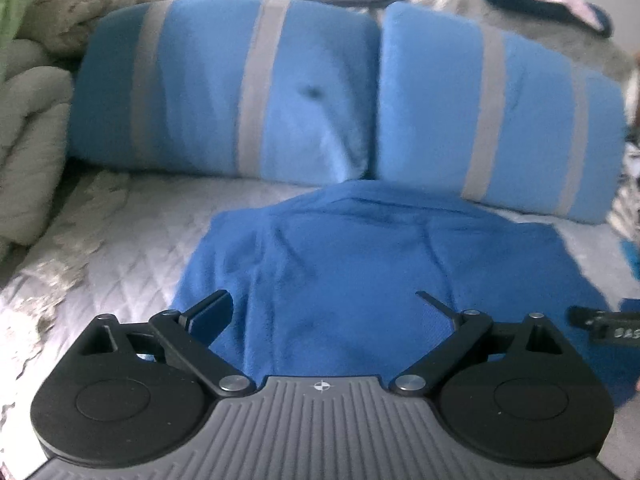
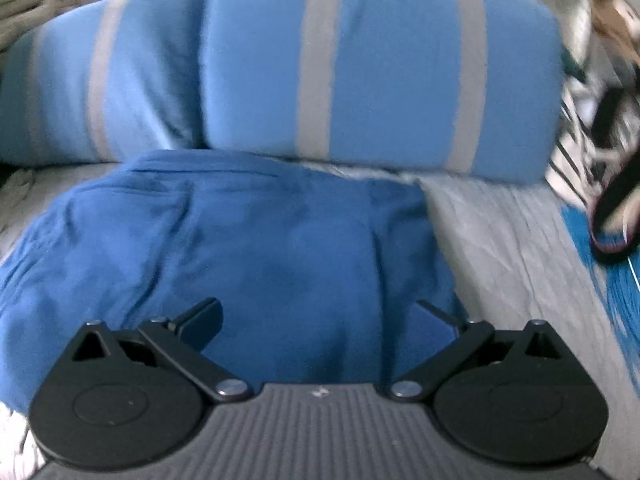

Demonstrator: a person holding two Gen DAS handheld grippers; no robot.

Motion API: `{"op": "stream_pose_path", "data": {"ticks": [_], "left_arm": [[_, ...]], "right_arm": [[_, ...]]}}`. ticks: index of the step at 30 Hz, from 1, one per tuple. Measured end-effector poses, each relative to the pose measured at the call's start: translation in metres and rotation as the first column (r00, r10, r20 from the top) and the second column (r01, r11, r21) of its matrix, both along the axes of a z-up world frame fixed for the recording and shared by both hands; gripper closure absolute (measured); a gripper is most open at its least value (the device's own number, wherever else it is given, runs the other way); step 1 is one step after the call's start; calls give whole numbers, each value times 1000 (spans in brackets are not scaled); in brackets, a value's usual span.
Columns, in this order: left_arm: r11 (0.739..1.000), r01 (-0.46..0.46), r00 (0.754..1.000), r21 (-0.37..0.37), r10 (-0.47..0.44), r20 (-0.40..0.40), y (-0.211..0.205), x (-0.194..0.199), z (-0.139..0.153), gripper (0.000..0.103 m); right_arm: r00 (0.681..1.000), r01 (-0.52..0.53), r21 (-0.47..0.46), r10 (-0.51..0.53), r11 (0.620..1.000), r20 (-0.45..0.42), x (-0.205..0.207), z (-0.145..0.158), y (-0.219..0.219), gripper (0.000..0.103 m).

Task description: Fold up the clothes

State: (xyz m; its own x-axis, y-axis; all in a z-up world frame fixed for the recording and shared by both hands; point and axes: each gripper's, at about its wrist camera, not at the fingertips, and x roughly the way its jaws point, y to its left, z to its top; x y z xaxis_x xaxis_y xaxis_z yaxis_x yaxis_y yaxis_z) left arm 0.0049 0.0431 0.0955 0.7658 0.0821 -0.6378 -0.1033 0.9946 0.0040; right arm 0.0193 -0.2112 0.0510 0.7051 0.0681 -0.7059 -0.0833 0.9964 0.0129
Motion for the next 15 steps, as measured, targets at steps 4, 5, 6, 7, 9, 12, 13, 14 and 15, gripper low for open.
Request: {"op": "stream_pose_path", "data": {"ticks": [4,5,6,7,9,12,13,14,15], "left_arm": [[1000,2,1000,11,-2,-10,-2,-2,-3,6],[1000,13,999,2,-13,-32,-1,-1,-4,5],[1000,21,999,-7,-21,-45,0,-1,-5,5],[999,28,998,-17,-29,-59,1,-1,-7,5],[999,32,995,-29,-34,-97,3,-1,-15,5],[998,41,980,-42,-48,-191,5,3,-36,5],[998,47,971,-46,-56,-231,5,5,-44,5],[997,53,961,-50,-64,-269,6,7,-53,5],[998,65,963,-25,-69,-262,3,4,-58,3]], "right_arm": [[1000,3,28,-2,1000,-25,4,2,-5,0],[1000,-3,27,4,1000,-24,3,3,-5,0],[999,-13,19,14,1000,-30,1,3,-3,0],[999,-23,11,24,1000,-36,-1,4,-1,0],[998,-46,-3,46,999,-53,-4,4,4,0],[989,-92,-21,89,995,-119,-8,-5,15,0],[984,-104,-41,97,994,-148,-10,-12,20,0],[981,-117,-65,105,991,-162,-11,-18,25,0],[978,-130,-88,113,988,-176,-13,-24,29,0]]}}
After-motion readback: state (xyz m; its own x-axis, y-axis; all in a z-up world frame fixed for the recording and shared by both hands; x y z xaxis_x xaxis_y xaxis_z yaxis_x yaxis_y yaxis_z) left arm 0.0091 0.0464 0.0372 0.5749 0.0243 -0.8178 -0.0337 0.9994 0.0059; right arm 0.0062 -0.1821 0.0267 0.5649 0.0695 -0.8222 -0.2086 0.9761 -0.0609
